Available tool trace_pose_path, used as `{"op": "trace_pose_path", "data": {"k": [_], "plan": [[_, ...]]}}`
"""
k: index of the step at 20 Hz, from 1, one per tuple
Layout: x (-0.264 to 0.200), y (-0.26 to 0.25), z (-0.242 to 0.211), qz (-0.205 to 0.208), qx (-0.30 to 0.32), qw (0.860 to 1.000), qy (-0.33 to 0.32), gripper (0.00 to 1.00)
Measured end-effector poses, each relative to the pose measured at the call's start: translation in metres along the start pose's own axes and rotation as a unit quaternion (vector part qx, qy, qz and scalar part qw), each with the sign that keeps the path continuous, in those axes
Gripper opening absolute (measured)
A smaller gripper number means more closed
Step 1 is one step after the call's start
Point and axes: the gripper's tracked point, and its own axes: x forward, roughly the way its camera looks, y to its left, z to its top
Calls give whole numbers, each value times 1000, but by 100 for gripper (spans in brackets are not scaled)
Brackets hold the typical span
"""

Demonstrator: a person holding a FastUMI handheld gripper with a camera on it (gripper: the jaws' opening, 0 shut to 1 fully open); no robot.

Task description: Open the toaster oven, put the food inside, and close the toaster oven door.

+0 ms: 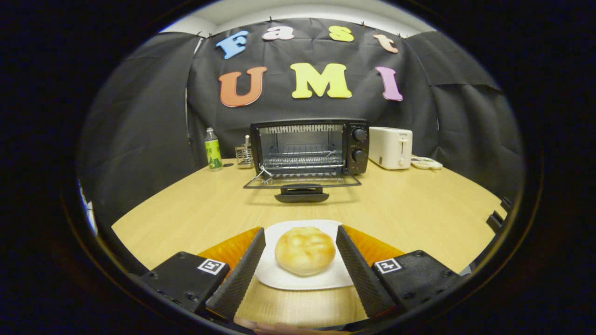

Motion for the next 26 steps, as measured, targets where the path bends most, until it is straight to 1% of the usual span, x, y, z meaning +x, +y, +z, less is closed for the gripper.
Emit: {"op": "trace_pose_path", "data": {"k": [1, 4, 9, 11, 13, 15, 17, 20, 21, 26], "plan": [[0, -1, -4, 0, 3, 1000, 4, 100], [0, -2, -3, -10, -13, 1000, -11, 100], [5, -7, -17, -28, -22, 999, -2, 100], [11, -13, -25, -40, -9, 999, 15, 100], [13, -13, -28, -41, 7, 999, 25, 100], [15, -14, -27, -47, 1, 999, 28, 100], [15, -12, -26, -38, 0, 999, 27, 100], [11, -12, -8, -39, 3, 999, -10, 99], [10, -11, -1, -34, 4, 999, -18, 98], [-7, -4, 42, -7, 29, 998, -57, 97]]}}
